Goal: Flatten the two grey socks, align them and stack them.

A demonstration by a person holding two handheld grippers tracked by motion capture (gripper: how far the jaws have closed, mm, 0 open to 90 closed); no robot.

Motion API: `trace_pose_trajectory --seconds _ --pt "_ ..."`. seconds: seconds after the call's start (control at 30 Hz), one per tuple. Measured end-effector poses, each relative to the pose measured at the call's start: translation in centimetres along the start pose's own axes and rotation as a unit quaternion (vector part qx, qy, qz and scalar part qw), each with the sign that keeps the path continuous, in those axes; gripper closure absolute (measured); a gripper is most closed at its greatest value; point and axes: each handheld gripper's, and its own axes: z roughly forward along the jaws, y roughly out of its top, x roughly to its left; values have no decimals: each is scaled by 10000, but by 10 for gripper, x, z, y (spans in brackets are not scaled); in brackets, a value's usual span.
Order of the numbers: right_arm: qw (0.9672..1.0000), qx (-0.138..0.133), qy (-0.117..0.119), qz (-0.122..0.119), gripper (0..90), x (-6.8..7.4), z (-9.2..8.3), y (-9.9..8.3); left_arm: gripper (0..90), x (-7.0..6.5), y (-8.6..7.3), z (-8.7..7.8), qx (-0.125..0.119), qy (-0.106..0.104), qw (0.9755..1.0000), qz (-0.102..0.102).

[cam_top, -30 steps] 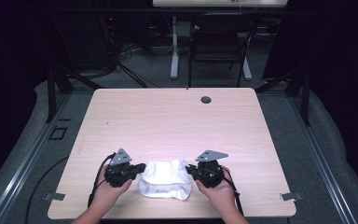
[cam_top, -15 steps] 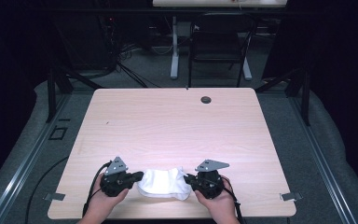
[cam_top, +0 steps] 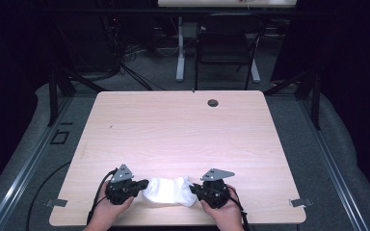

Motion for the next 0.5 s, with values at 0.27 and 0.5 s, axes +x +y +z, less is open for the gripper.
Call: trace_pose_trajectory --seconds 0.27,0.5 --pt "10000 89 -7 26 861 -3 3 -3 880 2 -3 2 74 -4 10000 -47" --pt "9998 157 -51 61 858 -7 9 -7 867 3 -7 7 181 37 9998 -33"
